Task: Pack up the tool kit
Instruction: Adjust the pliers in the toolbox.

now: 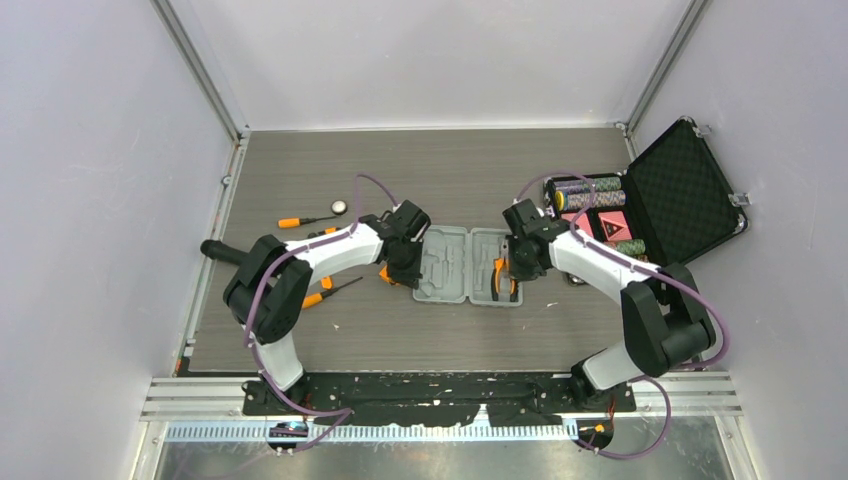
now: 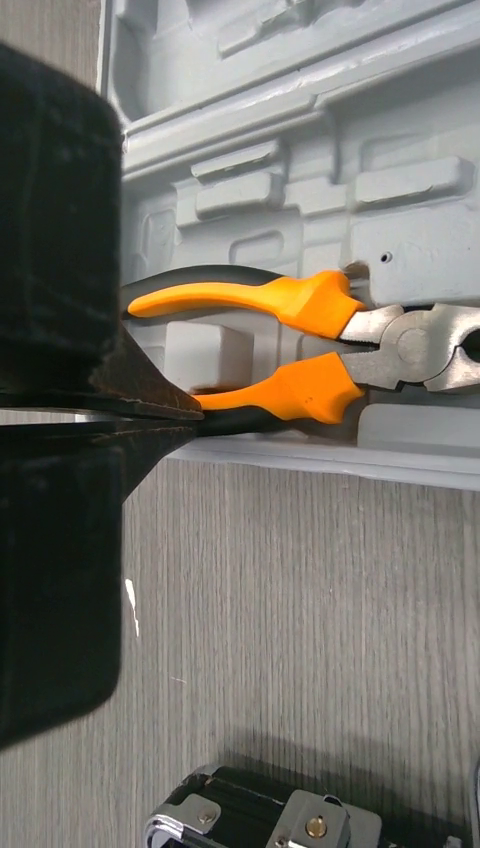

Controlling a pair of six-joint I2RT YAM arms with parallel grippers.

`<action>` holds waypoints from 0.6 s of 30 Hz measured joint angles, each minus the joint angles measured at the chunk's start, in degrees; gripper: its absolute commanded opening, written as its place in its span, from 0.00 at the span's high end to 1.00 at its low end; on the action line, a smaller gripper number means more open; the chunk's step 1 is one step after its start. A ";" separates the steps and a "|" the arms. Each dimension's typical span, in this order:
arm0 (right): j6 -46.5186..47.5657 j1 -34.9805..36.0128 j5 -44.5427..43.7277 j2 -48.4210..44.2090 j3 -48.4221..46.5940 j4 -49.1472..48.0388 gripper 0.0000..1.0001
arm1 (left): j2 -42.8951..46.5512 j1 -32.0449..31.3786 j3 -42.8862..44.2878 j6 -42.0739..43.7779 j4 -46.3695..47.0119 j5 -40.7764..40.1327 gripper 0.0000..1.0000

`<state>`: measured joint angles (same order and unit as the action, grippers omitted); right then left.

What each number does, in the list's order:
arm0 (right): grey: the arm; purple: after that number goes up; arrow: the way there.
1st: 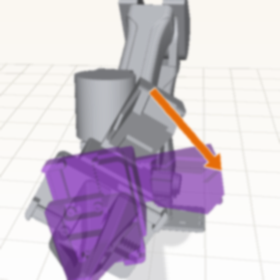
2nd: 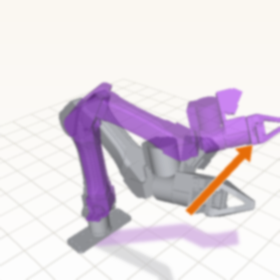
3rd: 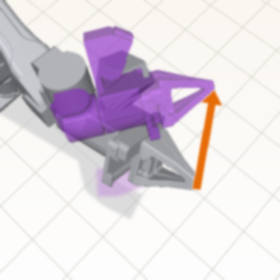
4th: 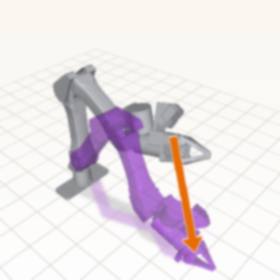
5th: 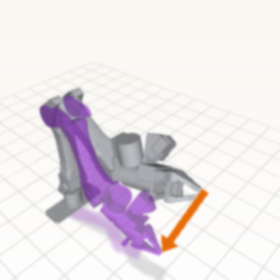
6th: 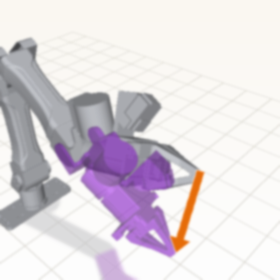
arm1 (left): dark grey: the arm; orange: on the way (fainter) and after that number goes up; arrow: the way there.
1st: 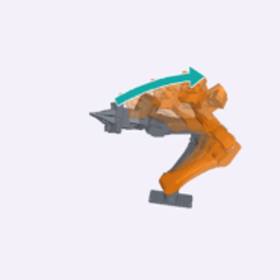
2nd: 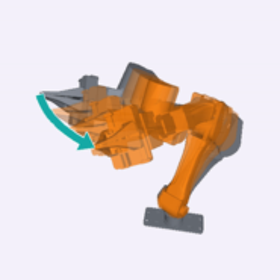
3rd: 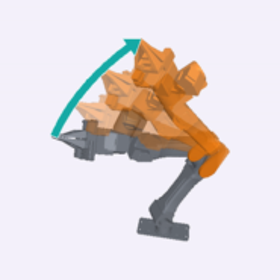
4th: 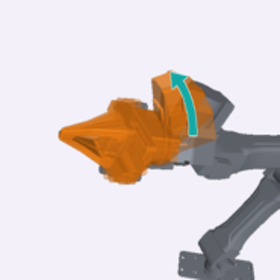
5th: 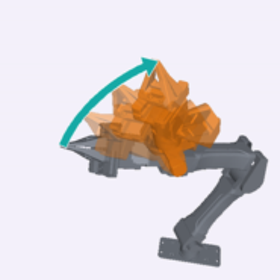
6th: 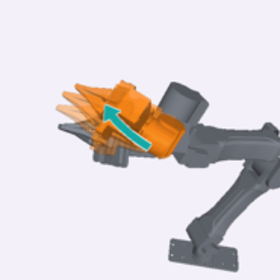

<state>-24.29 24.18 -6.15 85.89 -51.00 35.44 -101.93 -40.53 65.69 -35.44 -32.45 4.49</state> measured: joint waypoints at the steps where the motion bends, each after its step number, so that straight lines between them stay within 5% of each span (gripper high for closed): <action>1: -0.20 0.83 -0.94 0.00 0.61 -0.28 0.94 | 0.00 0.00 0.00 0.00 -0.04 -0.02 0.93; 10: -1.64 9.11 -10.08 0.68 1.31 -0.94 0.94 | 1.31 0.70 -1.84 0.11 0.09 -0.39 0.94; 18: -2.05 9.97 -8.24 -0.98 0.44 -0.09 0.90 | 3.87 0.76 -4.92 -0.07 0.70 -0.35 0.94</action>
<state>-26.35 34.15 -14.39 84.90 -50.57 35.35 -98.06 -39.77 60.77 -35.51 -31.75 4.14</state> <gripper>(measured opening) 0.088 0.070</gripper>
